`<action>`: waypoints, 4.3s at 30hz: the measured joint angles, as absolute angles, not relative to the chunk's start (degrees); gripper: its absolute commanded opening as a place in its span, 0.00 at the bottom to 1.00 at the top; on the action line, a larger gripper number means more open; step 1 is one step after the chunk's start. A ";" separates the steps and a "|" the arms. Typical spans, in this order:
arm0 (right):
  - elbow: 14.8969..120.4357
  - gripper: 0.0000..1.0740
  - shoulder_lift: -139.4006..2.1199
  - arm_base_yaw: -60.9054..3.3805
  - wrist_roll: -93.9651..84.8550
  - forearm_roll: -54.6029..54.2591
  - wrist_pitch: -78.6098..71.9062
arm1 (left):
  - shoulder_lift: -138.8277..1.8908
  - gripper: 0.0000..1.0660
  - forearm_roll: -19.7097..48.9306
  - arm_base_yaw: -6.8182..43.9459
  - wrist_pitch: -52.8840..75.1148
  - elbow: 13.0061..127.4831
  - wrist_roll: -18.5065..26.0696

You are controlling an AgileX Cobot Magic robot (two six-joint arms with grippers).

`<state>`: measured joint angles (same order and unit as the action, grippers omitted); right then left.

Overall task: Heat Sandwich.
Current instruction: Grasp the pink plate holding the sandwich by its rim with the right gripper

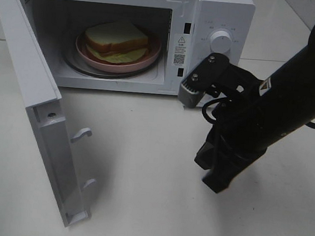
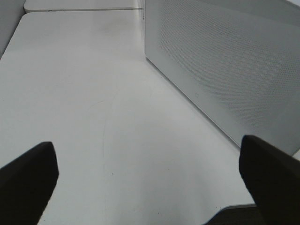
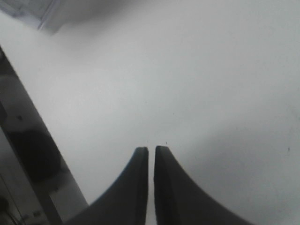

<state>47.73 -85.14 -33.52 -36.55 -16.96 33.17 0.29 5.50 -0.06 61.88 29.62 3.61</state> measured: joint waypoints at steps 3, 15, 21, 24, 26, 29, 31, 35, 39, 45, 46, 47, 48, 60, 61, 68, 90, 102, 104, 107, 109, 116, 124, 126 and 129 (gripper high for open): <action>48.13 0.05 -85.14 -33.52 -44.18 -14.44 36.90 | 0.29 0.91 5.50 -0.06 61.88 29.62 3.61; 48.41 0.08 -85.14 -33.52 -70.47 -6.76 41.60 | 0.29 0.91 5.50 -0.06 61.88 29.62 3.61; 48.41 0.14 -85.14 -33.52 -76.60 -3.04 41.65 | 0.29 0.91 5.50 -0.06 61.88 29.62 3.61; 48.41 0.25 -85.14 -33.52 -77.35 -1.78 40.68 | 0.29 0.91 5.50 -0.06 61.88 29.62 3.61; 48.41 0.37 -85.14 -33.52 -77.35 -1.78 39.99 | 0.29 0.91 5.50 -0.06 61.88 29.62 3.61; 48.41 0.65 -85.14 -33.52 -75.86 -0.97 37.24 | 0.29 0.91 5.50 -0.06 61.88 29.62 3.61; 48.41 0.71 -85.14 -33.52 -74.89 -0.40 36.84 | 0.29 0.91 5.50 -0.06 61.88 29.62 3.61; 48.41 0.91 -85.14 -33.52 -69.44 1.83 36.21 | 0.29 0.91 5.50 -0.06 61.88 29.62 3.61; 48.41 0.91 -85.14 -33.52 -68.35 4.93 35.64 | 0.29 0.91 5.50 -0.06 61.88 29.62 3.61; 49.45 0.90 -85.14 -33.52 -68.30 7.79 34.89 | 0.29 0.91 5.50 -0.06 61.88 29.62 3.61; 50.65 0.89 -85.20 -33.52 -68.30 8.77 34.26 | 0.29 0.91 5.50 -0.06 61.88 29.62 3.61; 51.39 0.89 -85.37 -33.52 -68.30 9.40 33.92 | 0.29 0.91 5.50 -0.06 61.88 29.62 3.61; 51.39 0.89 -85.37 -33.52 -68.30 9.40 33.92 | 0.29 0.91 5.50 -0.06 61.88 29.62 3.61; 62.85 0.87 -95.23 -33.52 -68.35 11.80 30.83 | 0.29 0.91 5.50 -0.06 61.88 29.62 3.61; 63.77 0.87 -95.86 -33.52 -68.41 11.80 30.60 | 0.29 0.91 5.50 -0.06 61.88 29.62 3.61; 68.81 0.85 -100.84 -33.52 -69.04 11.80 28.99 | 0.29 0.91 5.50 -0.06 61.88 29.62 3.61; 85.08 0.82 -115.57 -35.92 -71.51 11.63 24.47 | 0.29 0.91 5.50 -0.06 61.88 29.62 3.61; 96.49 0.80 -126.28 -36.15 -71.56 11.52 23.38 | 0.29 0.91 5.50 -0.06 61.88 29.62 3.61; 97.35 0.80 -126.91 -36.15 -71.56 11.52 23.38 | 0.29 0.91 5.50 -0.06 61.88 29.62 3.61; 100.61 0.79 -129.66 -36.15 -71.56 10.60 23.43 | 0.29 0.91 5.50 -0.06 61.88 29.62 3.61; 101.36 0.79 -130.35 -36.15 -71.56 10.60 23.49 | 0.29 0.91 5.50 -0.06 61.88 29.62 3.61; 110.07 0.78 -136.13 -36.15 -70.82 10.26 26.53 | 0.29 0.91 5.50 -0.06 61.88 29.62 3.61; 117.28 0.74 -141.06 -36.15 -69.21 10.20 28.88 | 0.29 0.91 5.50 -0.06 61.88 29.62 3.61; 117.69 0.73 -141.58 -36.15 -69.10 9.97 29.05 | 0.29 0.91 5.50 -0.06 61.88 29.62 3.61; 119.06 0.60 -143.12 -36.15 -68.58 7.62 28.93 | 0.29 0.91 5.50 -0.06 61.88 29.62 3.61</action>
